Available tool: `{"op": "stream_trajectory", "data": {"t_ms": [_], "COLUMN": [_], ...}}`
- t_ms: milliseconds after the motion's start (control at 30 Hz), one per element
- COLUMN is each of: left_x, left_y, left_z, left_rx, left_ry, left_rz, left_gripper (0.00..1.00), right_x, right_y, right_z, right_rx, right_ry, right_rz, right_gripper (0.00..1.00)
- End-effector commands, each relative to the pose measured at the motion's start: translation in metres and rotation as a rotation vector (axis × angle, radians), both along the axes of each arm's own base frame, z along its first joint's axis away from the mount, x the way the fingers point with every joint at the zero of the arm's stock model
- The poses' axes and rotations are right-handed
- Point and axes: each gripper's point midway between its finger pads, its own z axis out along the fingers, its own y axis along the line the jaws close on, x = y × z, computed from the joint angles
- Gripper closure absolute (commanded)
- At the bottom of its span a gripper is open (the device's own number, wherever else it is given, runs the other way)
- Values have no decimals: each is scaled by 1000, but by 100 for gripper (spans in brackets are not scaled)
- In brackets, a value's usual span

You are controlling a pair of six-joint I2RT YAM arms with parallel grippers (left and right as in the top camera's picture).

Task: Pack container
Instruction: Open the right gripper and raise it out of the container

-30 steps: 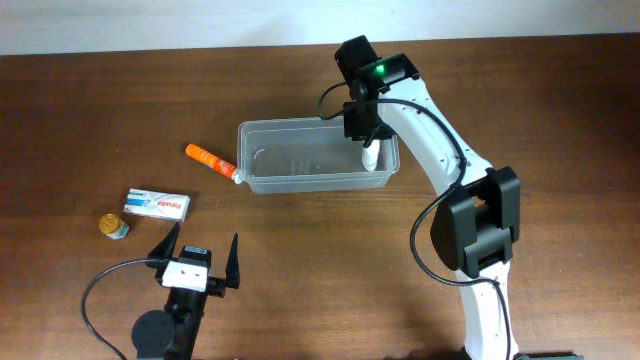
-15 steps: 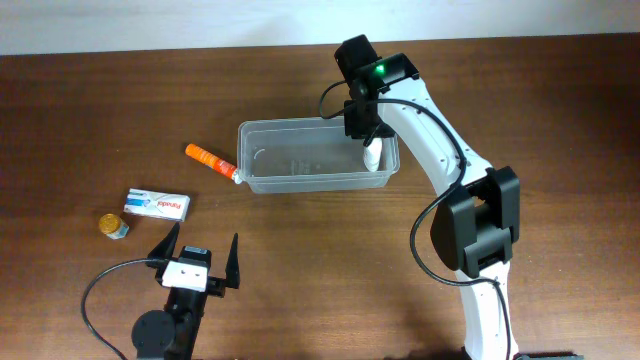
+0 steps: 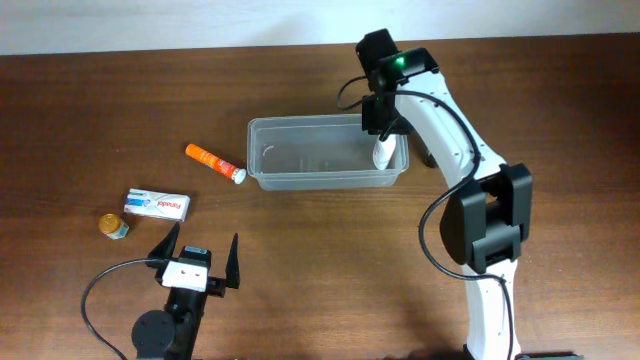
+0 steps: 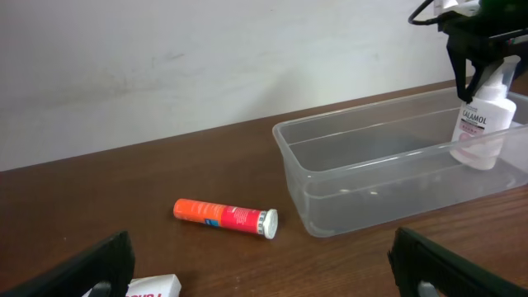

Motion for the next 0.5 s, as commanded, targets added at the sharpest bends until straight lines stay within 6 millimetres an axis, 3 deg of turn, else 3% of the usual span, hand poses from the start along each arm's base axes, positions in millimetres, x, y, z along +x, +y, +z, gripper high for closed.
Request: {"op": "stream_trajectory", "data": {"t_ms": [0, 67, 267, 467], "left_x": [0, 0, 0, 0], "left_y": [2, 2, 2, 2], "left_z": [-2, -2, -2, -2], "left_rx": [-2, -2, -2, -2], "left_ry": [1, 1, 1, 1], "left_rz": [9, 9, 9, 9], "left_gripper": [1, 1, 0, 1], "right_x": [4, 5, 6, 13], "right_y": [-4, -3, -2, 1], "right_z": [4, 4, 6, 26], "right_rx": [-17, -19, -20, -10], "right_ry": [-14, -15, -19, -58], "right_rz": [10, 23, 46, 64], "right_gripper": [65, 64, 46, 32]}}
